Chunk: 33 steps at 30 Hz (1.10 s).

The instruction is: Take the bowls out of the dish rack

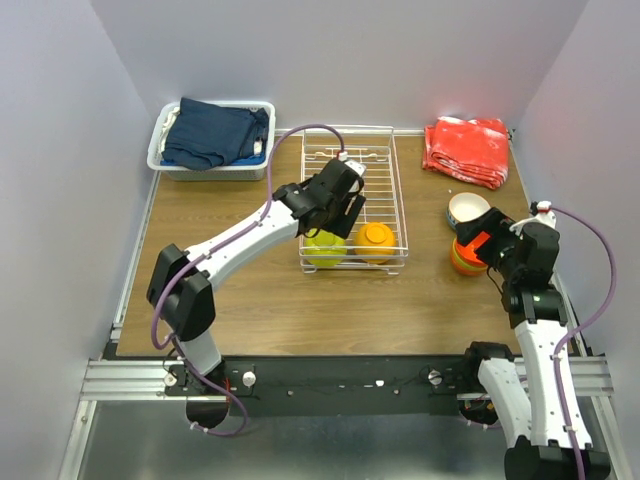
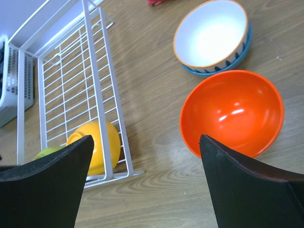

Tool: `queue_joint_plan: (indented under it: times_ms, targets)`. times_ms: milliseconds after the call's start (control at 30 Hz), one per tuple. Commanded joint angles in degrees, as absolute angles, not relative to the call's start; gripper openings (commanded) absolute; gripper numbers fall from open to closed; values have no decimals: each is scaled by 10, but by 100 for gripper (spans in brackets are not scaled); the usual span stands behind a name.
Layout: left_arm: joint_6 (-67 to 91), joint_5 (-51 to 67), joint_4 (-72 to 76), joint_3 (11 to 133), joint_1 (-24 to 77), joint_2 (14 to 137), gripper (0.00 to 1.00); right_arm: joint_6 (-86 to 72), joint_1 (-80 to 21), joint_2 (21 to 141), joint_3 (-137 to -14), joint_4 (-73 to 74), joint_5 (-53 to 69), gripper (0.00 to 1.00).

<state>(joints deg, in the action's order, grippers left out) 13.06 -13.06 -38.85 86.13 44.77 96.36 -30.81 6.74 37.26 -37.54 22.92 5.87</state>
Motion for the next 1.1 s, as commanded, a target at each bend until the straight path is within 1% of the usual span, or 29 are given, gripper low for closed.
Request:
queue_joint_plan:
  times_ms: [0, 67, 200, 233, 333, 367, 500, 533, 633, 733, 833, 1067]
  targets:
    - [140, -91, -397, 917, 461, 999, 84, -286, 53, 367, -369, 214, 86, 100]
    - [155, -70, -384, 939, 463, 1026, 84, -285, 51, 367, -368, 213, 93, 100]
    - [178, -45, -364, 965, 463, 1069, 79, -282, 47, 368, -367, 214, 96, 100]
    - [180, -40, -363, 979, 464, 1087, 75, -281, 46, 368, -366, 214, 96, 100]
    - [187, -26, -366, 1002, 467, 1113, 71, -279, 44, 371, -363, 214, 97, 100]
    - [187, -27, -368, 1005, 467, 1128, 68, -278, 43, 370, -363, 213, 96, 100]
    - [188, -37, -367, 1014, 468, 1150, 63, -274, 39, 371, -361, 211, 93, 100]
    - [186, -45, -367, 1019, 468, 1153, 58, -273, 38, 371, -359, 210, 91, 100]
    - [184, -75, -369, 1034, 467, 1169, 54, -272, 36, 371, -358, 208, 91, 100]
    - [179, -90, -370, 1054, 466, 1181, 53, -270, 33, 371, -359, 210, 89, 100]
    - [175, -134, -372, 1077, 459, 1197, 50, -267, 33, 371, -359, 212, 87, 100]
    - [151, -197, -383, 1155, 428, 1252, 50, -267, 33, 372, -357, 214, 91, 100]
